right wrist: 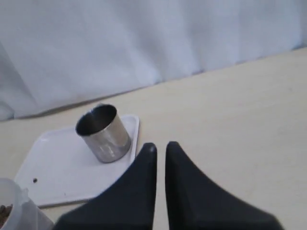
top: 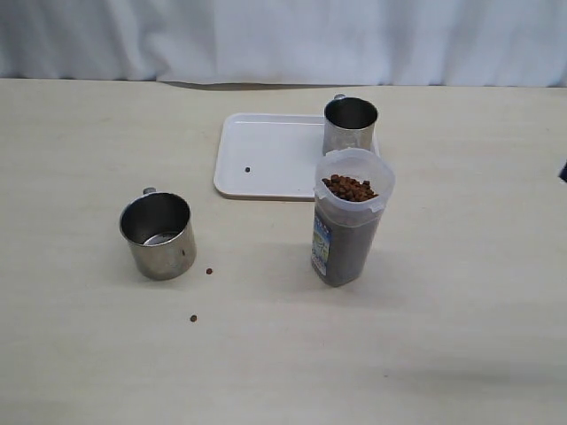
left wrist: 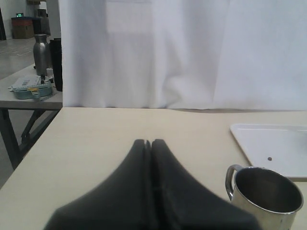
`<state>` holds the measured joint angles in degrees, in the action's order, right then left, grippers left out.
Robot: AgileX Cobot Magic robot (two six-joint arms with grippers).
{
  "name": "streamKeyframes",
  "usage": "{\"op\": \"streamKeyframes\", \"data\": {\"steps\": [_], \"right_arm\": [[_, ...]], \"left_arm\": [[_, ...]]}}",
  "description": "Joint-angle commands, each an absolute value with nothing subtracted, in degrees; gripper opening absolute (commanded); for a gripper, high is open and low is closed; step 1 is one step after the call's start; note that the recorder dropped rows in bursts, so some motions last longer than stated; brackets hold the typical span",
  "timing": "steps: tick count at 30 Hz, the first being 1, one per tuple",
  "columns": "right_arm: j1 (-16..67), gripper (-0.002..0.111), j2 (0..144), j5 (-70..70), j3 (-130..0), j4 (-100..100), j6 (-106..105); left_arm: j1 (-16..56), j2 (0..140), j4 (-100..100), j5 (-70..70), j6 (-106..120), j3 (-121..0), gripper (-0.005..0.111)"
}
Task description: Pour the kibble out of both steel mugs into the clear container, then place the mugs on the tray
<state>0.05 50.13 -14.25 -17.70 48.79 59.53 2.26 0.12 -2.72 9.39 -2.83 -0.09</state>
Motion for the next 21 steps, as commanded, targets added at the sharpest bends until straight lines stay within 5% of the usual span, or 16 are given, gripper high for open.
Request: {"op": "streamKeyframes", "data": {"steps": [1,16,21], "right_arm": [[0.14,0.005,35.47,-10.41,-11.89,45.89,59.11],[0.11,0.005,0.14,1.95,0.00,45.36,57.78],[0.11,0.005,0.00,6.19,0.00,44.17,57.57]], "left_arm": [[2.63,0.00,-2.62,8.64,-3.02,0.00,0.000],[2.63,0.00,-2.62,8.64,-3.02,0.00,0.000],[2.63,0.00,-2.62,8.64,-3.02,0.00,0.000]]}}
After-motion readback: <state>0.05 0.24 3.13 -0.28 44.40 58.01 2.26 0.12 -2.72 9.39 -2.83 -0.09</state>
